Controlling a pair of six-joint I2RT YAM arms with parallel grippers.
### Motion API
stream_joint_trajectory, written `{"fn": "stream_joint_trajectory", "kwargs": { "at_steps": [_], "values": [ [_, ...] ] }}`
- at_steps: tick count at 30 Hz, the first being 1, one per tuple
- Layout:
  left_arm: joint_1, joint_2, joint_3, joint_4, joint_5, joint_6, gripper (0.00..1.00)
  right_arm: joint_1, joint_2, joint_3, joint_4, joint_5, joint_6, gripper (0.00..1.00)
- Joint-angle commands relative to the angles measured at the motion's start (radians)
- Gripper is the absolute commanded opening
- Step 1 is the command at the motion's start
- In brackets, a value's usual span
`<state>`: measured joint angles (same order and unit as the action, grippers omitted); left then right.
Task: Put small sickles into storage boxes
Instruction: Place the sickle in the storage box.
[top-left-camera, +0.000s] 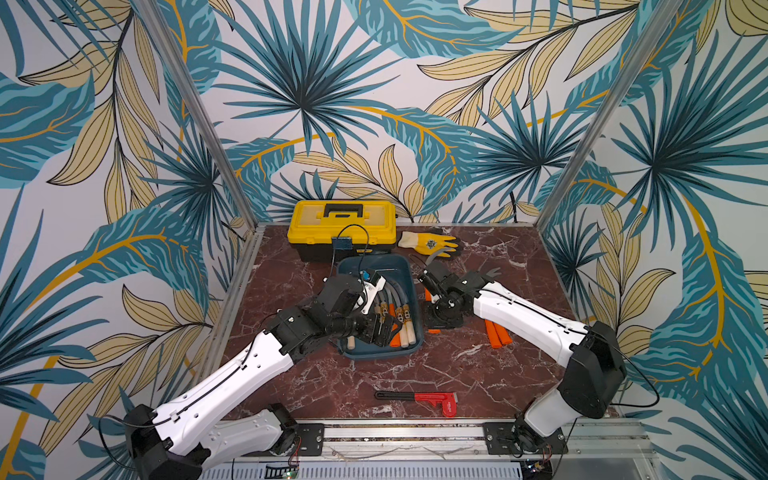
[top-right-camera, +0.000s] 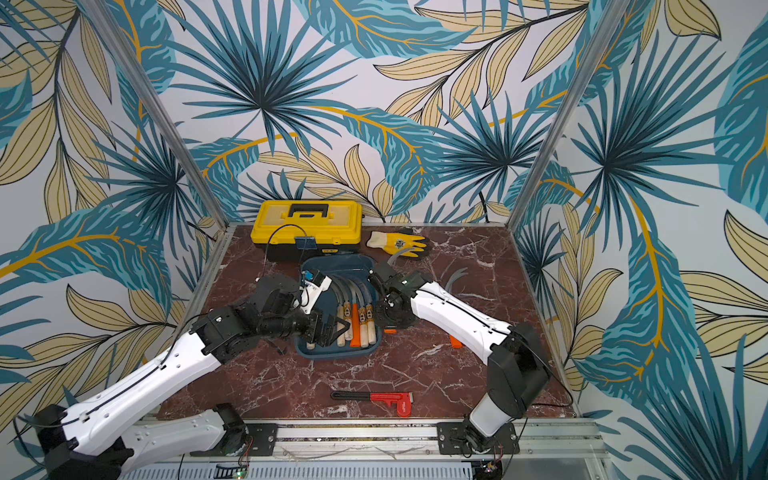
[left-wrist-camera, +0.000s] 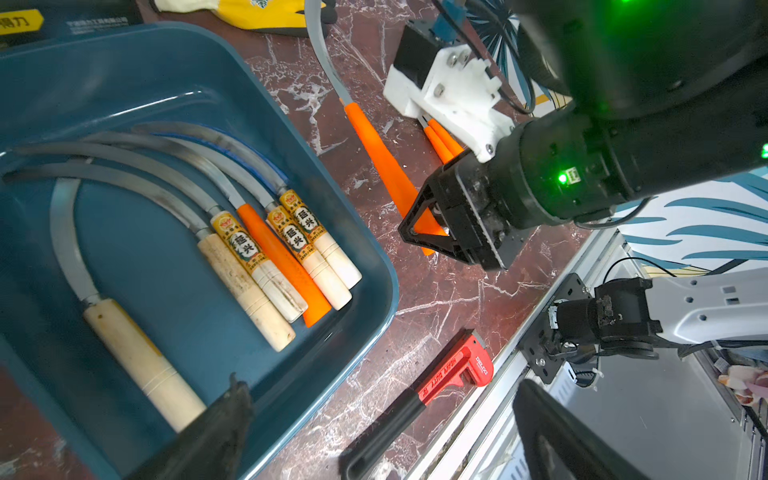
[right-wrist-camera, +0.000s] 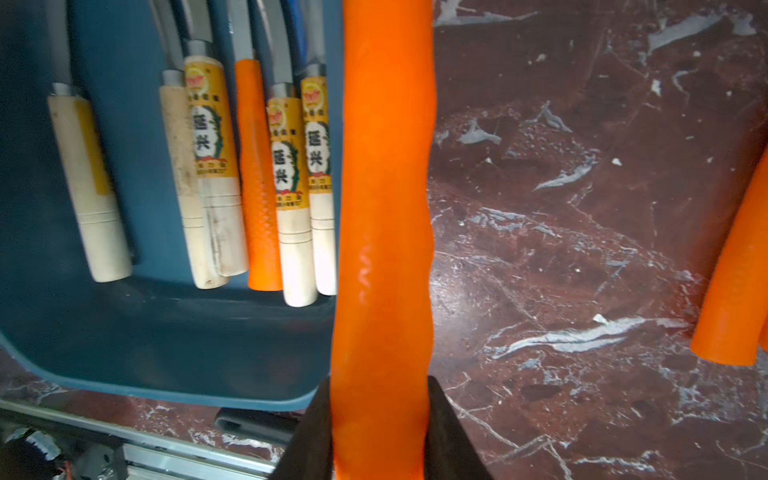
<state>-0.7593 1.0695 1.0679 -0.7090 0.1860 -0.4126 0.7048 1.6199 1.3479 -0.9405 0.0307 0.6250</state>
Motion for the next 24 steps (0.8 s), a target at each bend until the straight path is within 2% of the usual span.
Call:
{"fn": "stream_joint_trajectory", "kwargs": {
  "at_steps": [1, 13, 24],
  "values": [
    [0.003, -0.046, -0.016, -0.064, -0.036, -0.017, 0.99, 0.029, 0.041, 0.037, -0.010, 0.020, 0.029, 0.15],
    [0.003, -0.187, -0.052, -0.149, -0.095, -0.077, 0.99, 0.129, 0.191, 0.182, 0.002, -0.013, 0.054, 0.15],
    [0.003, -0.285, -0.069, -0.231, -0.140, -0.126, 1.00, 0.171, 0.311, 0.254, 0.046, -0.072, 0.062, 0.15]
  ]
}}
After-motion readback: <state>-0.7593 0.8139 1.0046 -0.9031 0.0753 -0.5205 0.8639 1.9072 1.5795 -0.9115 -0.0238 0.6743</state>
